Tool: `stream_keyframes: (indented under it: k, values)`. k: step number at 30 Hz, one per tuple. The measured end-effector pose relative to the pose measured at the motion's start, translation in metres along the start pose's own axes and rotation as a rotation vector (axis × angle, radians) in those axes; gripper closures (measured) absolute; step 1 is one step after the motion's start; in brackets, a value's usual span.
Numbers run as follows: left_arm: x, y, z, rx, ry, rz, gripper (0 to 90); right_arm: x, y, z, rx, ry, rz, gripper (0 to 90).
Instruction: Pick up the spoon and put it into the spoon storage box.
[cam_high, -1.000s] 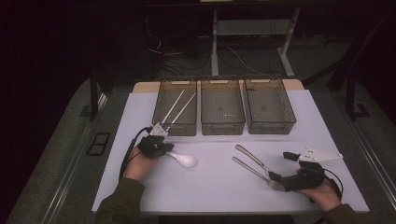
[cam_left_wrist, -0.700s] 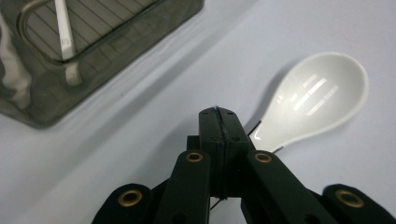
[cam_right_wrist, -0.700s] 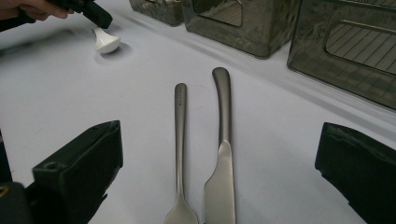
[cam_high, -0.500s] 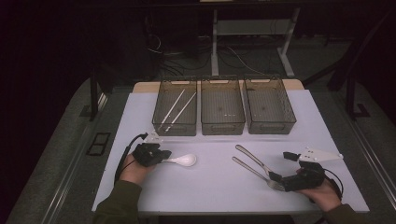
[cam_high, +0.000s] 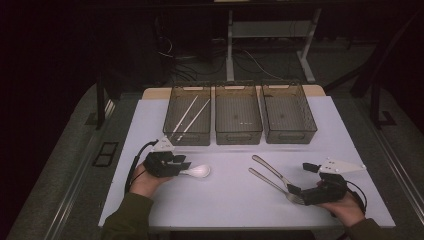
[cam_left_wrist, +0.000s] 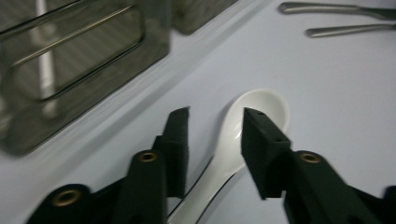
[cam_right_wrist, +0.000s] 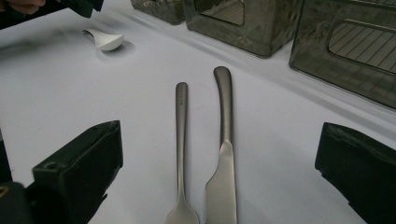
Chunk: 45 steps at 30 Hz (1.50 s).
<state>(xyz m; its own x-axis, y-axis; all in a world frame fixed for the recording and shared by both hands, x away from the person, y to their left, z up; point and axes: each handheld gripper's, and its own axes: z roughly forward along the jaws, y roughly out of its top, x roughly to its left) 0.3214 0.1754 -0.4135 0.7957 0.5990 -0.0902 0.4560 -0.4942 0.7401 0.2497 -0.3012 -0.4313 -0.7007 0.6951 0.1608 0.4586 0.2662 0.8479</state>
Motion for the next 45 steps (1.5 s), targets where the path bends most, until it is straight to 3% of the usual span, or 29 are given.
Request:
stream_keyframes:
  k: [4,9,23,26,30,31,33,34,35,36,37,38,40,44,45]
  values:
    - [-0.008,0.007,0.01,-0.01,-0.062,0.001,48.9,0.0,0.0,0.0,0.0,-0.001,0.002,0.9]
    - [-0.011,0.009,0.019,-0.001,-0.082,0.007,48.5,0.0,0.0,0.0,0.001,0.002,-0.002,0.9]
    - [-0.01,0.007,0.042,0.055,-0.091,0.028,44.2,0.0,0.0,0.001,0.002,0.001,-0.005,0.9]
    - [-0.009,0.006,0.046,0.082,-0.089,0.054,44.2,0.0,0.0,0.001,0.002,0.001,-0.005,0.9]
    - [-0.012,0.005,0.048,0.111,-0.089,0.059,44.4,0.0,0.0,0.0,0.001,0.0,-0.004,0.9]
    - [-0.012,0.005,0.049,0.114,-0.091,0.081,44.6,0.0,0.0,0.0,0.001,0.001,-0.003,0.9]
    - [-0.014,0.005,0.049,0.121,-0.092,0.067,45.1,0.0,0.0,0.0,0.001,0.001,-0.004,0.9]
    - [-0.013,0.005,0.049,0.122,-0.095,0.095,45.6,0.0,0.0,0.0,0.001,0.001,-0.004,0.9]
    - [-0.014,0.005,0.049,0.12,-0.096,0.094,46.2,0.0,0.0,0.0,0.0,0.001,-0.004,0.9]
    - [-0.016,0.004,0.048,0.125,-0.1,0.083,47.1,0.0,0.0,0.0,0.001,0.001,-0.004,0.9]
    - [-0.015,0.004,0.049,0.126,-0.104,0.105,48.6,0.0,0.0,0.0,0.001,0.0,-0.003,0.9]
    - [-0.017,0.003,0.048,0.128,-0.11,0.094,50.0,0.0,0.0,0.0,0.002,0.001,-0.004,0.9]
    - [-0.017,0.004,0.048,0.134,-0.126,0.122,54.0,0.0,0.0,0.0,0.001,0.001,-0.005,0.9]
    - [-0.018,0.004,0.047,0.143,-0.121,0.141,59.4,0.0,0.0,0.0,0.001,0.002,-0.004,0.9]
    - [-0.019,0.003,0.046,0.148,-0.122,0.124,60.9,0.0,0.0,0.0,0.002,0.002,-0.004,0.9]
